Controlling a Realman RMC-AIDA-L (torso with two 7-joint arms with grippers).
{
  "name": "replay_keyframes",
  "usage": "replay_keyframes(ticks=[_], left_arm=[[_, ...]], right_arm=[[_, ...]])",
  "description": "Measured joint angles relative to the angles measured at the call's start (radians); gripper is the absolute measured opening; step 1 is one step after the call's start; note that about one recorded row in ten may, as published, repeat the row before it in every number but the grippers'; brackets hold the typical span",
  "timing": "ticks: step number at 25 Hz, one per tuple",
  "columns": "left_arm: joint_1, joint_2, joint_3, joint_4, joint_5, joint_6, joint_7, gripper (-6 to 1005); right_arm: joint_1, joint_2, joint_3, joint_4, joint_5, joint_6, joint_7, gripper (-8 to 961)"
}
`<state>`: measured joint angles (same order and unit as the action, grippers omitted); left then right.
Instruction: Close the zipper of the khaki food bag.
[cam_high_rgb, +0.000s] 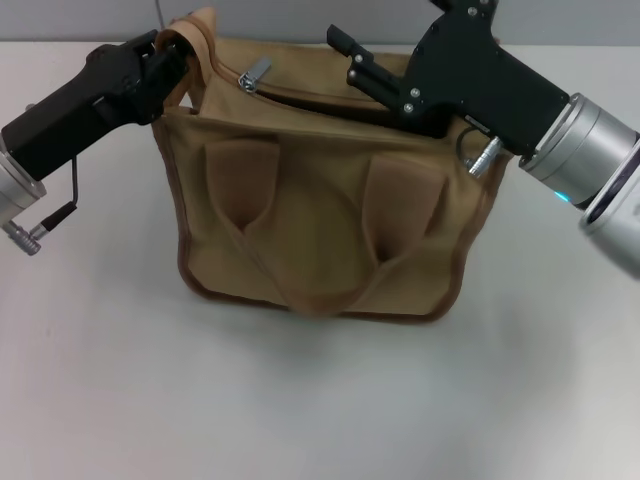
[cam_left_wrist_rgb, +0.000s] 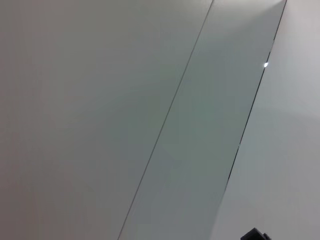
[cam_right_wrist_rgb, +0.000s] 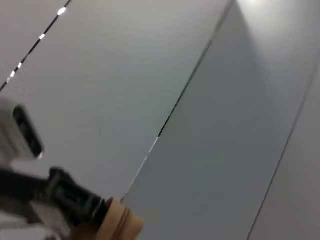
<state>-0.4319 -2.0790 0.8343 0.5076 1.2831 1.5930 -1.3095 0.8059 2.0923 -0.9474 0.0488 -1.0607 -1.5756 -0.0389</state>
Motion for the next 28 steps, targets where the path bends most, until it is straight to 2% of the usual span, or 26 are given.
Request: replay_keyframes(ticks=[1,5,6,7,10,16,19,20,21,24,25,28], left_arm=[[0.0,0.0,0.0,0.0,0.0,0.0,0.0,24],[-0.006,0.0,0.0,0.0,0.0,0.001,-0.008,25],[-0.006,0.0,0.0,0.0,0.0,0.001,-0.008,25],[-0.01,0.0,0.0,-0.002,0.0,0.001,-0.013,25],[-0.015,0.0,0.0,-0.005,0.001,0.002,-0.014,26],[-0.036,-0.001,0.008,-0.019,0.001,0.004,-0.024,26],[-0.045,-0.001,0.015,-0.022,0.001,0.002,-0.028,27],[-0.053,-0.001,0.015,-0.029,0.0,-0.005,-0.028,27],[-0.053,-0.001,0.015,-0.029,0.0,-0.005,-0.028,27],[-0.062,-0.001,0.016,-0.041,-0.008,-0.01,-0.028,27],[-0.065,-0.001,0.016,-0.043,-0.014,-0.011,-0.028,27],[-0.067,-0.001,0.017,-0.043,-0.023,-0.01,-0.033,28]], right_arm=[[0.0,0.0,0.0,0.0,0.0,0.0,0.0,669],[0.007,0.0,-0.004,0.033,-0.004,0.01,-0.246,669],[0.007,0.0,-0.004,0.033,-0.004,0.01,-0.246,669],[0.019,0.0,-0.002,0.067,-0.005,0.016,-0.344,669],[0.04,0.0,0.009,0.103,-0.006,0.043,-0.444,669],[0.075,0.0,0.055,0.136,-0.049,0.093,-0.502,669],[0.084,0.0,0.114,0.14,-0.126,0.114,-0.512,669],[0.087,0.0,0.177,0.15,-0.192,0.122,-0.538,669],[0.087,0.0,0.177,0.15,-0.192,0.122,-0.538,669],[0.087,0.0,0.271,0.172,-0.284,0.141,-0.592,669],[0.087,0.0,0.331,0.181,-0.336,0.167,-0.618,669],[0.087,0.0,0.383,0.187,-0.379,0.184,-0.638,668]])
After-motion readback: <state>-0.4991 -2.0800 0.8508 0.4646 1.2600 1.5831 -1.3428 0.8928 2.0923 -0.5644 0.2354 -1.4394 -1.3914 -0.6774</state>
